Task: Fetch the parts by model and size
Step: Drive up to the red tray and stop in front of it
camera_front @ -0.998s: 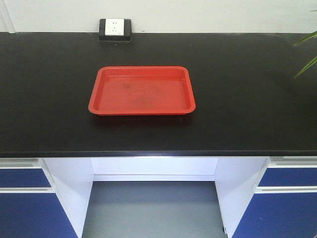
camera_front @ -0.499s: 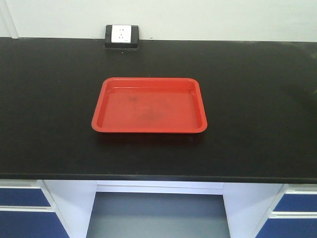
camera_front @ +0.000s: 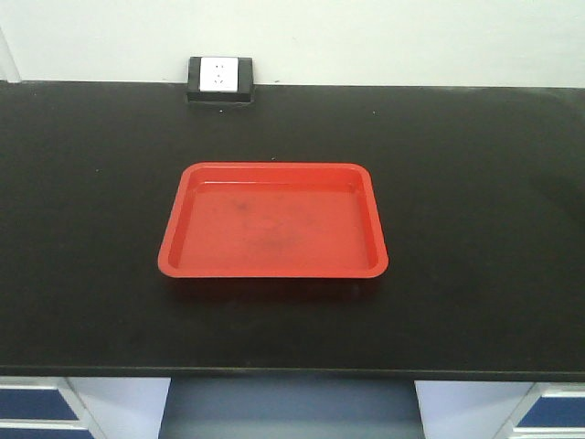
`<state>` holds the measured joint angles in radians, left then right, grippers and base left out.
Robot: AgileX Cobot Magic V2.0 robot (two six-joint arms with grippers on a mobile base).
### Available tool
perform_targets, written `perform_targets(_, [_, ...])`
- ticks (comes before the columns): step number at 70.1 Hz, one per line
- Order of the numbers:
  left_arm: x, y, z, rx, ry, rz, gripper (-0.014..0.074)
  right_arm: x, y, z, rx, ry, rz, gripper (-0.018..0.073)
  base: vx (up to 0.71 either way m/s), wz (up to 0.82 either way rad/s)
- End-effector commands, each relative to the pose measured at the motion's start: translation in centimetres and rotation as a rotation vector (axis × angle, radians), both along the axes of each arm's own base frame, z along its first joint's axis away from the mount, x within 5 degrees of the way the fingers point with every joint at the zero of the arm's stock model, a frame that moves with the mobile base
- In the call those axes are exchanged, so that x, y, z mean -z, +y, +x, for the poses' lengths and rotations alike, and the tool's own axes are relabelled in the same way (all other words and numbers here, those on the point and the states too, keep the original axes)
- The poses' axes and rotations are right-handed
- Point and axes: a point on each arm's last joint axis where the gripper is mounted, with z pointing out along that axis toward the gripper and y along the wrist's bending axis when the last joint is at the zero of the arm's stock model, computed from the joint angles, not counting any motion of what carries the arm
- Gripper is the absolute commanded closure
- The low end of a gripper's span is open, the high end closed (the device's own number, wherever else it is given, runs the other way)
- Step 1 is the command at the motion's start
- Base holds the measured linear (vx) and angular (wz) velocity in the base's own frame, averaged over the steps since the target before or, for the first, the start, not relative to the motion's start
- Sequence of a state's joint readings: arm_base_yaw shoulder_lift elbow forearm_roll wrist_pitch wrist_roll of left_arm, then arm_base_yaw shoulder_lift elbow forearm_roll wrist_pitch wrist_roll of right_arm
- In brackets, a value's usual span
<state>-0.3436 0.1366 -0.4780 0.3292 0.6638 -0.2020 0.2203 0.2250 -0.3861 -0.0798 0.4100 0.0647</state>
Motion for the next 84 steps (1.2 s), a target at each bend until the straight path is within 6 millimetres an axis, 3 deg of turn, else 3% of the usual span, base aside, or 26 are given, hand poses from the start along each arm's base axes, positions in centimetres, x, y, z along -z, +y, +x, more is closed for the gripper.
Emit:
perform_targets(1, [-1.34,-0.20,0.20,0.017,-0.074,-0.010,0.0603,-1.57,0.03,0.05,-0.004,-0.099,0.001,0.0564,0.13,-0.03])
perform_targets(84, [-1.34,-0.20,0.20,0.017,-0.074,-0.010,0.0603,-1.57,0.03,0.05,-0.004,-0.099,0.001,0.0564,0.08,-0.01])
